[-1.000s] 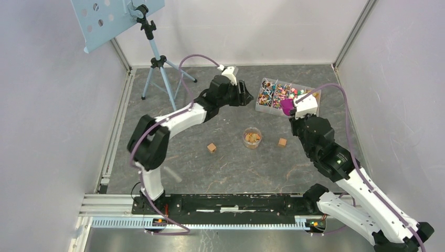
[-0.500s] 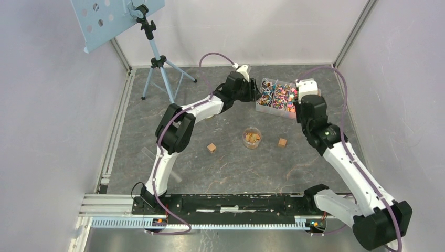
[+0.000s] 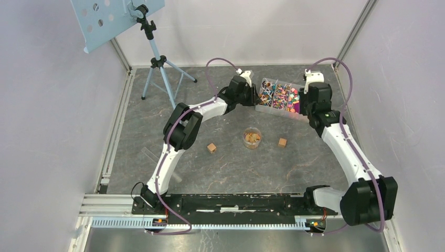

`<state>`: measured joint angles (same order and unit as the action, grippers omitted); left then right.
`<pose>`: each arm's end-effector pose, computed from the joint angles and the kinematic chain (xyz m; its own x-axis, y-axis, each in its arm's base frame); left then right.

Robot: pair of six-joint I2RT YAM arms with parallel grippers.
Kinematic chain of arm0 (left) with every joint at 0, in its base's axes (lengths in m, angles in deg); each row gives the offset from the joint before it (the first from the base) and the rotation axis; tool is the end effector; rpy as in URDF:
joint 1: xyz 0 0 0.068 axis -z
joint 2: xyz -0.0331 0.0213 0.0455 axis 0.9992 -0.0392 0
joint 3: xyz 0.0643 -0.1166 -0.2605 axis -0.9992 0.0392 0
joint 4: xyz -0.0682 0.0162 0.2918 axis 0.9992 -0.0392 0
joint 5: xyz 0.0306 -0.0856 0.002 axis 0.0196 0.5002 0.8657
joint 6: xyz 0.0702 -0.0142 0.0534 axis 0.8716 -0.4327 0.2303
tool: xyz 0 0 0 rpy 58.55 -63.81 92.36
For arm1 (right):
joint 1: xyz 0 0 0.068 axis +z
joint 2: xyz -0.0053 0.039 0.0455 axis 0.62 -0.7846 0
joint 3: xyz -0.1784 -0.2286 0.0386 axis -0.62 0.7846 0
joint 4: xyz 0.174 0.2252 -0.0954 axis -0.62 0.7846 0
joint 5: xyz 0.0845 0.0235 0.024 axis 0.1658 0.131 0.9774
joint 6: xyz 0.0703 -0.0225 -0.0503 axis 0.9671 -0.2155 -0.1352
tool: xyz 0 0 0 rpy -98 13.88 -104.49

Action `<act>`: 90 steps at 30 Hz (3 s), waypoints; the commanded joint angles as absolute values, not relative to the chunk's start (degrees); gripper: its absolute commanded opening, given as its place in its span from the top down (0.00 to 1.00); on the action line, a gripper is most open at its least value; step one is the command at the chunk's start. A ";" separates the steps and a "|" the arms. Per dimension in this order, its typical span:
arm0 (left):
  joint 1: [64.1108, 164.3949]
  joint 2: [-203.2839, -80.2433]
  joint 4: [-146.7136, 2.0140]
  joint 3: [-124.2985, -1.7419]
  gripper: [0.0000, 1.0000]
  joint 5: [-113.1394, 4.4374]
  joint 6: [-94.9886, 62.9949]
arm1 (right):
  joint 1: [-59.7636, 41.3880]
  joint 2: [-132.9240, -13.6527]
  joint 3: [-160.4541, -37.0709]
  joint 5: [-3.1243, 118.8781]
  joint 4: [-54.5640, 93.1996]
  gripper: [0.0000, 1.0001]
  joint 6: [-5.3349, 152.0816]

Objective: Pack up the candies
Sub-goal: Scoop the fake candies from the storage box.

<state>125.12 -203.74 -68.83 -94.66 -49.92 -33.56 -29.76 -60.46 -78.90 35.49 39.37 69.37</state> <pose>0.4937 -0.3991 0.1268 -0.6888 -0.0718 -0.7214 0.4705 0.7128 -0.5202 0.3327 0.0295 0.2920 -0.5365 -0.0327 -0.8433 0.0934 0.9908 -0.0978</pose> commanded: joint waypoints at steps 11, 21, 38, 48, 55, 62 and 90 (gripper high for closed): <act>125.30 -204.51 -68.91 -97.99 0.93 -47.26 -32.81 | -32.29 -65.48 -81.97 40.54 36.46 1.00 70.58; 125.29 -204.57 -69.62 -99.30 0.98 -46.88 -33.49 | -32.33 -63.98 -74.54 41.44 28.69 1.00 68.92; 125.26 -204.89 -69.38 -99.84 0.98 -45.70 -35.34 | -32.39 -64.46 -61.89 40.14 12.73 1.00 69.46; 125.41 -204.84 -68.92 -99.75 0.98 -45.10 -36.09 | -32.32 -63.32 -58.24 40.84 5.88 1.00 65.52; 125.37 -204.95 -68.39 -99.43 0.98 -45.03 -36.95 | -32.40 -63.03 -54.35 39.96 1.54 1.00 65.28; 125.38 -204.83 -68.22 -99.27 0.98 -45.03 -37.40 | -32.41 -64.02 -52.26 39.75 -2.65 1.00 64.76; 125.20 -204.37 -67.69 -99.92 0.71 -46.66 -41.43 | -33.51 -56.56 -36.22 38.65 -24.01 1.00 60.28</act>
